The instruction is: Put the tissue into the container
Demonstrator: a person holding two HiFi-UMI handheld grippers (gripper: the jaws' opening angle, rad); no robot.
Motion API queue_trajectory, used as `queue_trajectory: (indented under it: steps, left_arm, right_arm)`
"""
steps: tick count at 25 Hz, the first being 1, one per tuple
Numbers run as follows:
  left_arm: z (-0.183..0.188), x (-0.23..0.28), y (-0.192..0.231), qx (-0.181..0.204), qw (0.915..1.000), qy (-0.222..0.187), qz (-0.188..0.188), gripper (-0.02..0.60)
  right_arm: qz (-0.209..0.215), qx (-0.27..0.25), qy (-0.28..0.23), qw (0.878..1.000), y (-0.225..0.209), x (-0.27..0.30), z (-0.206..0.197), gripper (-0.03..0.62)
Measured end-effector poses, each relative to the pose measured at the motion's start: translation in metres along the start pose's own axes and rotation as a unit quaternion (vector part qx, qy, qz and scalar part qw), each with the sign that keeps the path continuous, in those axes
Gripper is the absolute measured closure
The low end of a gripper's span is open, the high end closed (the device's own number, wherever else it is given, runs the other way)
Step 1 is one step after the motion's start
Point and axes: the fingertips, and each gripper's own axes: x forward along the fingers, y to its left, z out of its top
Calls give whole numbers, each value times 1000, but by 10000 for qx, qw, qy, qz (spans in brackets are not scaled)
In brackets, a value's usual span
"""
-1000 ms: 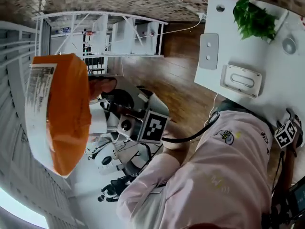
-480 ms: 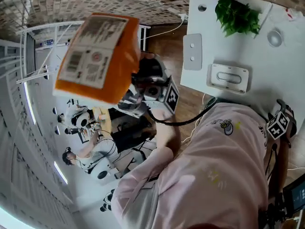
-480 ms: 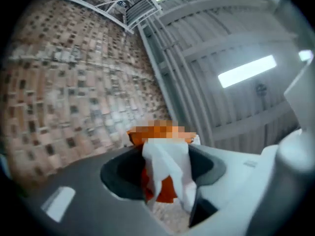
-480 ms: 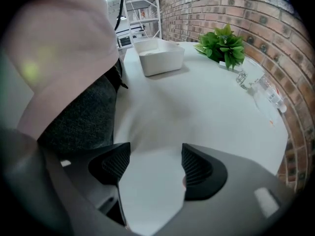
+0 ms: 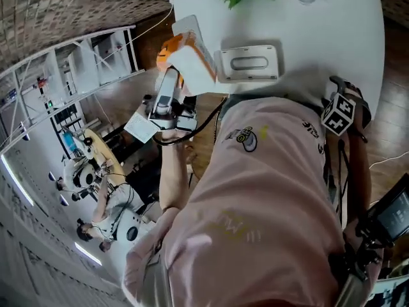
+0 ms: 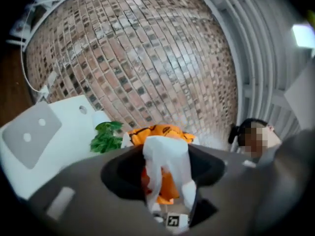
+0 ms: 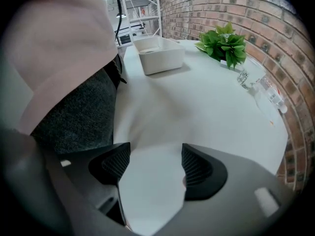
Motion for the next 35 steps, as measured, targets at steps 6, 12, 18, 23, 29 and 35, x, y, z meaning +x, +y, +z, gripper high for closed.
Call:
queue_trajectory:
  steps: [6, 12, 18, 23, 29, 35]
  left_arm:
    - [-112, -13, 116, 1184, 9226, 2425, 2758, 339]
    - [-162, -6, 157, 1180, 8773, 3025, 3535, 519]
    - [-169, -11, 158, 766, 8936, 3026, 3224, 2]
    - [-158, -29, 126, 1548, 8743, 3583, 2884, -9]
    - [-33, -55, 52, 3708, 8070, 2955, 3522, -9]
    - [65, -70, -29, 5241, 7395, 1620, 3901, -3]
  right_arm:
    - [16, 24, -65, 10000, 4, -1, -3, 263]
    - [25, 5, -123, 9999, 4, 2, -2, 263]
    - [33, 5, -262, 9997, 4, 2, -3, 263]
    - [27, -7, -311, 9995, 2, 2, -4, 263]
    - [26, 18, -258, 9997, 1, 1, -5, 263]
    - [35, 19, -135, 9999, 2, -1, -4, 264]
